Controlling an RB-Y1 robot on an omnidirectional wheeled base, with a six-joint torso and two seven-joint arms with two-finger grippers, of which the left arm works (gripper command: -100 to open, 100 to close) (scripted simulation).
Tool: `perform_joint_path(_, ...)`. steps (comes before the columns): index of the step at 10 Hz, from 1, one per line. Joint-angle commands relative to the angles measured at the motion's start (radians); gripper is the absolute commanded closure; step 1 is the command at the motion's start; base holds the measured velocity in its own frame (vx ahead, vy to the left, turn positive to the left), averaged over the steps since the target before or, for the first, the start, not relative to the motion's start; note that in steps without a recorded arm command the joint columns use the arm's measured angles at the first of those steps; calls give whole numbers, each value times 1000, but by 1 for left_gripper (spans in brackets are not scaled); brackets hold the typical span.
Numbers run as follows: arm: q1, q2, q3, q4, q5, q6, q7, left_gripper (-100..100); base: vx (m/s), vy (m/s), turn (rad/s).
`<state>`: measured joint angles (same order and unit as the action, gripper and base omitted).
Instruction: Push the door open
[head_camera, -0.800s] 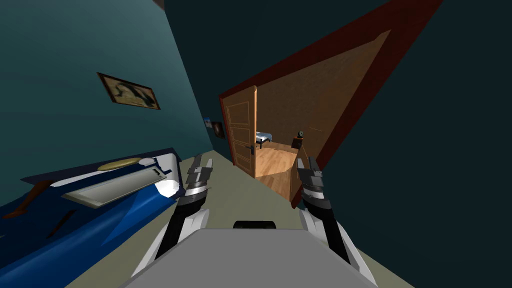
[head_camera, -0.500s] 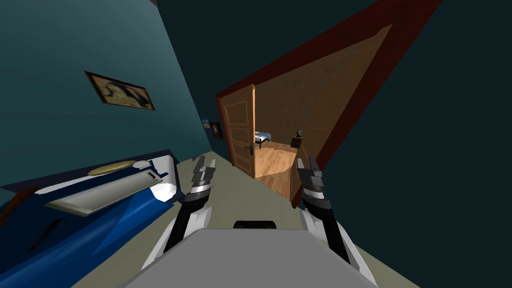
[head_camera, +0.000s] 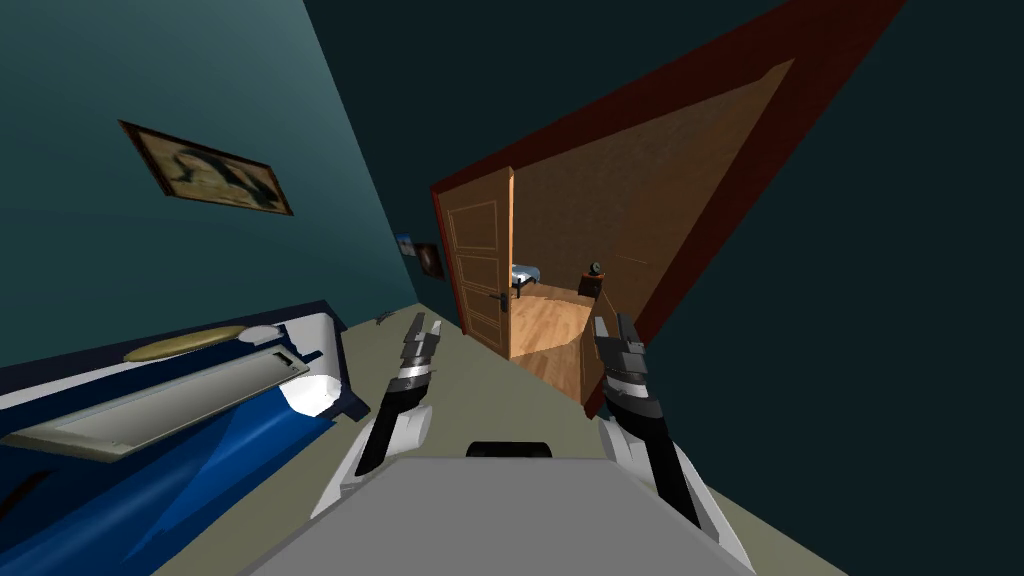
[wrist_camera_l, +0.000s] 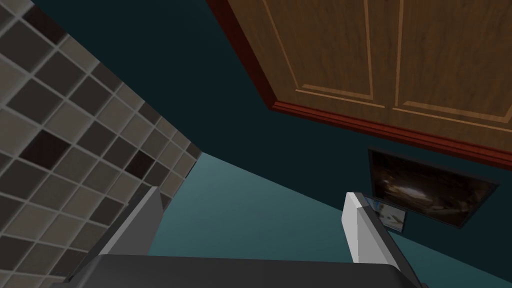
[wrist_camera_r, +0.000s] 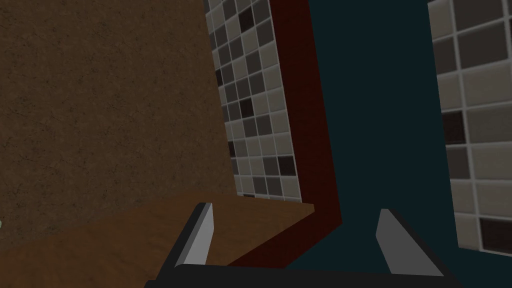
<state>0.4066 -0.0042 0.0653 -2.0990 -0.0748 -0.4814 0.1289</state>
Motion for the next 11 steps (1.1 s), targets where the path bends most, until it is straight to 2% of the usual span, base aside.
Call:
perform_joint_path(1, -33, 6, 2, 50, -1, 0, 1, -100, 54, 38, -47)
perform_joint_path(2, -58, 11, 1, 81, -3, 0, 2, -100, 71, 64, -99)
perform_joint_path(3, -58, 11, 1, 93, -3, 0, 2, -100, 46, 57, -42)
perform_joint_path(4, -86, 16, 0, 127, -4, -1, 3, -100, 47, 61, -55)
perform_joint_path(5, -86, 16, 0, 138, -4, -1, 3, -100, 41, 52, -37)
perform_joint_path(6, -115, 20, 0, 172, -6, -1, 4, -100, 42, 50, -70)
perform_joint_path(7, -115, 20, 0, 184, -6, -1, 4, -100, 37, 43, -40)
perform_joint_path(8, -144, 25, -1, 223, -8, -2, 5, -100, 35, 57, -71)
perform_joint_path(9, -144, 25, -1, 231, -8, -2, 5, -100, 30, 48, -38)
perform_joint_path(10, -176, 29, -1, 267, -10, -2, 5, -100, 38, 55, -62)
perform_joint_path(11, -176, 29, -1, 282, -10, -2, 5, -100, 48, 52, -51)
